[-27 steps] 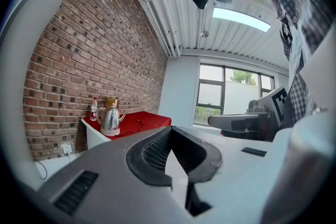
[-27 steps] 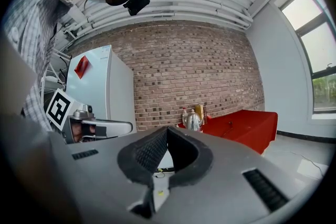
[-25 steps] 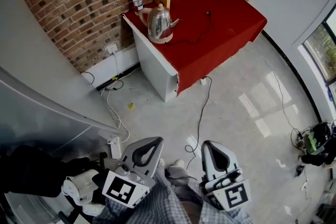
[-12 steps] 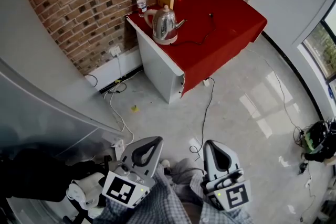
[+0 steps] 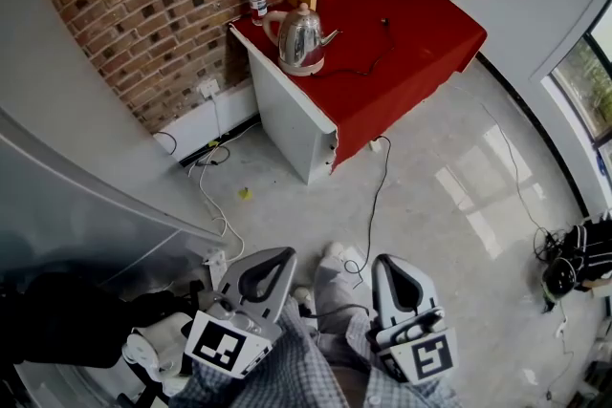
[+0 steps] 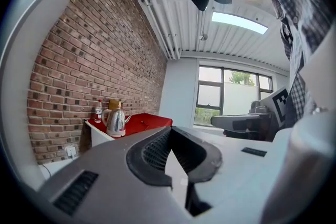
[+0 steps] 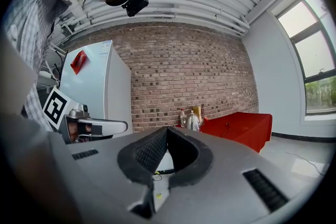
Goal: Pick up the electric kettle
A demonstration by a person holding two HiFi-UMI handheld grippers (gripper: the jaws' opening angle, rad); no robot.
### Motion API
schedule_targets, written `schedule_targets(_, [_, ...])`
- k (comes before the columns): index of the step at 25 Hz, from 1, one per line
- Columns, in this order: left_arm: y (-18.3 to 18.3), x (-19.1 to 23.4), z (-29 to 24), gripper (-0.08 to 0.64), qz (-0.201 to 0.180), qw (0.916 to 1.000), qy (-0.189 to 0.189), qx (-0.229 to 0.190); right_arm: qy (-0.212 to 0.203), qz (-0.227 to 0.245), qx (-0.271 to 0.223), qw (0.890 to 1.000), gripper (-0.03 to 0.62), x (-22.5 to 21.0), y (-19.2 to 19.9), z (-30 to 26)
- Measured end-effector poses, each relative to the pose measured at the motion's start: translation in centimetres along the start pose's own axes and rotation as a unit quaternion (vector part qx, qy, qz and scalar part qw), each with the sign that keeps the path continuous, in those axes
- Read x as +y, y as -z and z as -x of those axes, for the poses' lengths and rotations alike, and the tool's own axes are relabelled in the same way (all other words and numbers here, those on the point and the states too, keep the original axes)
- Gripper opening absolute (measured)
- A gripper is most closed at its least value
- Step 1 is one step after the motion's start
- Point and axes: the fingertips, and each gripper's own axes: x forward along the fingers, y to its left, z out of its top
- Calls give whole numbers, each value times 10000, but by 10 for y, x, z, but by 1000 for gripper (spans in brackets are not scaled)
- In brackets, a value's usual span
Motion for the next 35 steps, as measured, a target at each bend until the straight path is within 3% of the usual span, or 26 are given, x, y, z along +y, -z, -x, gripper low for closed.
schedule_targets(15, [-1, 20, -35, 6, -217, 9996, -114, 151, -241, 34, -26, 9997, 6, -20, -4, -43])
schedule_targets(25, [-9, 41, -88, 6, -283, 9993, -140, 183, -322, 191, 133, 9992, 6, -58, -5, -97])
schedule_targets(35, [-18, 58, -142, 6, -205, 9987, -421, 210, -509, 193, 156, 9984, 6, -106, -10, -135])
